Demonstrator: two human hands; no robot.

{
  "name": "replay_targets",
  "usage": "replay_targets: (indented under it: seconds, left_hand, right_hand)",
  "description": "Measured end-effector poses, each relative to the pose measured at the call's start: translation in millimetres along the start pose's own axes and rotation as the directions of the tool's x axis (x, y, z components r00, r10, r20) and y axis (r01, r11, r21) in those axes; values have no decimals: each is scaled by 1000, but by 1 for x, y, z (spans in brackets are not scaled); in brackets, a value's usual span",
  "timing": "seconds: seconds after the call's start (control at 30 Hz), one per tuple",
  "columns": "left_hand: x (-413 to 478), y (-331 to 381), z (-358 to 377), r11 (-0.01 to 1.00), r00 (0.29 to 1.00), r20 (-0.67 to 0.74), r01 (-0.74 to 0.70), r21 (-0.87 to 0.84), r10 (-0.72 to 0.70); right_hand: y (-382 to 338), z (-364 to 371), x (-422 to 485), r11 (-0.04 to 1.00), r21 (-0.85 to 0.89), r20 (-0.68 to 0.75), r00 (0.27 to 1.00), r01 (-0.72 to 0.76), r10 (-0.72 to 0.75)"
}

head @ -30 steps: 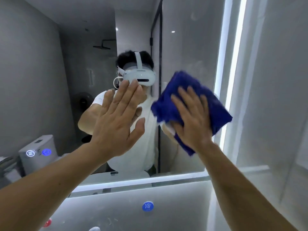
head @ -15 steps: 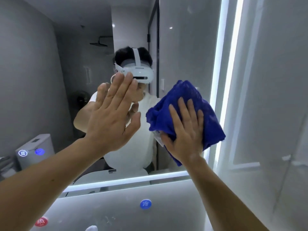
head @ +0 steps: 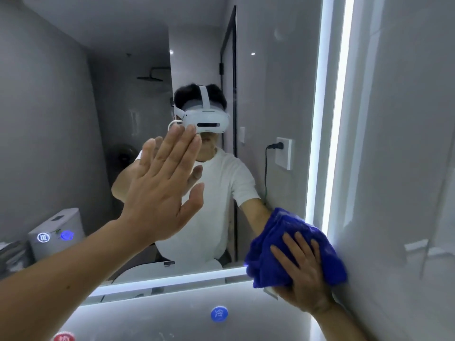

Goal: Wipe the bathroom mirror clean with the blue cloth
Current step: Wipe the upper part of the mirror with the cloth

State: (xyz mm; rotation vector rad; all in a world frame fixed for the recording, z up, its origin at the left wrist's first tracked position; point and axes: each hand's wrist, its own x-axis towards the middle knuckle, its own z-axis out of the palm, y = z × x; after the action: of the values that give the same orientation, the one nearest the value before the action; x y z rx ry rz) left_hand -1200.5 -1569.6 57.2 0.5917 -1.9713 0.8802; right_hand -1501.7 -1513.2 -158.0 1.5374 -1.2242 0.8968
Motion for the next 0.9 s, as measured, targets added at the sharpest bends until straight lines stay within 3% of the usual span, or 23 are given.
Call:
replay_targets:
  seconds: [0.2, 0.37, 0.47, 0.67, 0.9]
  left_hand:
    - [19, 7, -3, 999, 1000, -20, 0, -47, -1]
    - [29, 4, -14, 999, 998, -54, 12, -52, -15]
    - [34, -5, -24, 999, 997, -72, 23, -26, -25]
    - [38, -19, -36, 999, 996, -88, 23, 31, -20]
    - [35, -19, -42, 999, 997, -76, 30, 28, -28]
  right_hand:
    - [16, -35, 133, 975, 57, -134, 966, -215, 221]
    - [42, -74, 286, 948, 55, -215, 924, -313, 318]
    - [44, -83, 334, 914, 20, -230, 888, -404, 398]
    - [16, -65, 289, 911, -97, -230, 899, -401, 372]
    - [-49, -14, 126, 962, -121, 52, 966, -246, 254]
